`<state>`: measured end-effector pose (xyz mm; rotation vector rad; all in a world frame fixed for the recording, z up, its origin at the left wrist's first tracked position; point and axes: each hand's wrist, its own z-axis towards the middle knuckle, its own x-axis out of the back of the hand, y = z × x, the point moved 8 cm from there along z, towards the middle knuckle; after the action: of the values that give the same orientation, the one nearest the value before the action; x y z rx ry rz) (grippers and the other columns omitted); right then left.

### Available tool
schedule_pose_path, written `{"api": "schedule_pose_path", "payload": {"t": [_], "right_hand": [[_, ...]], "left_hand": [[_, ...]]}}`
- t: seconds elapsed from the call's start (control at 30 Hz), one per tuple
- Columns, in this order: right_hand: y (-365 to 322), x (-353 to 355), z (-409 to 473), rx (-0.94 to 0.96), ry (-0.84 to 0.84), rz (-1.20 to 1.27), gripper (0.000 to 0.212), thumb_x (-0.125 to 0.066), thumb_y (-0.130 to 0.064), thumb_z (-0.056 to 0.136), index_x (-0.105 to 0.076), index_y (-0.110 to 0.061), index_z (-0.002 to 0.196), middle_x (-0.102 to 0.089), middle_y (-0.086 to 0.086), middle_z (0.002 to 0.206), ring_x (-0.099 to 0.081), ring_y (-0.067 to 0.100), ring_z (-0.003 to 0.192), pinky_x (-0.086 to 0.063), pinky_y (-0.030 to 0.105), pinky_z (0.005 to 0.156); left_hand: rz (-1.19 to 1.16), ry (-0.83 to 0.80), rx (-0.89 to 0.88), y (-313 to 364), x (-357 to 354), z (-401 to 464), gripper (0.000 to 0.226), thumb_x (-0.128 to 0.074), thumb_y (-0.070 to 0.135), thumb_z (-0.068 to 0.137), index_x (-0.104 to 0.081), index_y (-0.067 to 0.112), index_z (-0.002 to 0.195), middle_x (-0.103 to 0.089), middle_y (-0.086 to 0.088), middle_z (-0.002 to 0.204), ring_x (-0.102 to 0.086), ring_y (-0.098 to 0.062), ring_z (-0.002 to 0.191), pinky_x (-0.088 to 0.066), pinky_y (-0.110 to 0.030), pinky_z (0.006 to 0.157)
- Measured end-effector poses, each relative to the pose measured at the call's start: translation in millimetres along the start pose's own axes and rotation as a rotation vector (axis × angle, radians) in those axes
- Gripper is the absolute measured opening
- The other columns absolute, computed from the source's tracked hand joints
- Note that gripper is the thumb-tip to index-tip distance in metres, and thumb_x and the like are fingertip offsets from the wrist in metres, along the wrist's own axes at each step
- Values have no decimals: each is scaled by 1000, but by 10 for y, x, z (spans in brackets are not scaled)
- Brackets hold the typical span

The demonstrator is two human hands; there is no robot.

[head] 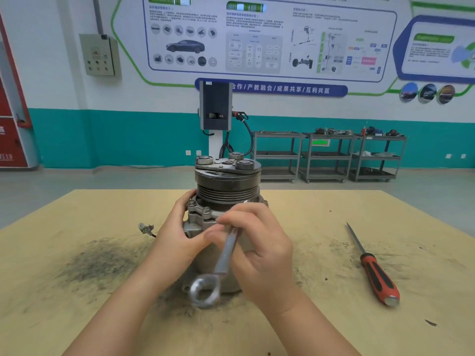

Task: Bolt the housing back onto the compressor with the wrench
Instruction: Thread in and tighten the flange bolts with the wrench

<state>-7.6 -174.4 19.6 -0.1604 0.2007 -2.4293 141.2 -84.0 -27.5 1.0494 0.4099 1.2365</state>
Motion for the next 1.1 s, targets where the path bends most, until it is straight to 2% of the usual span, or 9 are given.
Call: {"api": "schedule_pose_path", "payload": {"t": [0.07,0.17,0.27,0.4,0.57,0.7,0.8,0.97,1.1], "right_hand": [[-3,116,40,-13,92,75,30,-56,-27,97,-67,-2,85,-63,7,88,-59,15,82,-50,25,75],[222,345,76,-323,353,382,32,-39,-34,102,-62,-23,81,-62,-3,79,-56,16,63,-46,28,58],[518,415,7,-647,487,562,37,-35,-30,103,-56,-14,77,-63,0,69,-53,14,52,-43,25,48],[767,397,-44,-878,556,732,19,-31,-16,106,-48,-11,100,-63,4,61,-49,13,44,-39,22,40],[840,387,-6,-933,518,770,16,-36,-8,105,-42,-21,114,-72,8,70,-48,11,39,-38,20,37],[828,403,64,-866,443,742,5,-37,-11,104,-40,-13,100,-65,5,63,-50,12,42,-40,22,39],[837,403,80,-848,395,743,14,-32,-15,106,-39,-12,94,-64,5,63,-53,15,44,-43,24,41],[914,375,93,-960,261,951,26,-28,-23,106,-45,-10,91,-67,13,70,-60,20,52,-51,27,47],[968,357,67,-980,274,906,26,-29,-23,106,-43,-10,88,-67,10,70,-60,18,52,-52,26,48]], "left_hand": [[-35,1,15,-5,1,-15,66,-72,68,56,-37,76,111,-61,36,119,-58,13,109,-44,-8,82],[-48,-14,15,19,-7,-39,64,-76,69,65,-35,74,114,-49,52,116,-50,23,110,-40,-8,84],[-38,-14,22,36,-1,-40,67,-68,67,59,-33,71,115,-45,58,111,-45,29,107,-39,-3,79],[-42,-8,17,48,-3,-39,72,-67,72,54,-35,67,118,-45,56,113,-44,31,107,-39,-2,78],[-36,-14,11,57,-3,-42,67,-68,67,60,-33,68,117,-44,60,109,-42,34,104,-38,0,76],[-39,-16,15,44,-1,-33,67,-68,68,58,-34,68,117,-44,59,110,-43,32,105,-38,2,75],[-46,-19,7,54,-1,-40,67,-68,66,59,-35,67,117,-45,59,108,-44,32,104,-38,7,72],[-56,-31,27,35,-7,-36,68,-68,66,58,-33,69,116,-45,59,108,-46,29,105,-38,7,71],[-47,-32,28,28,-4,-30,67,-68,67,59,-32,72,114,-44,59,110,-45,30,106,-40,4,72]]}}
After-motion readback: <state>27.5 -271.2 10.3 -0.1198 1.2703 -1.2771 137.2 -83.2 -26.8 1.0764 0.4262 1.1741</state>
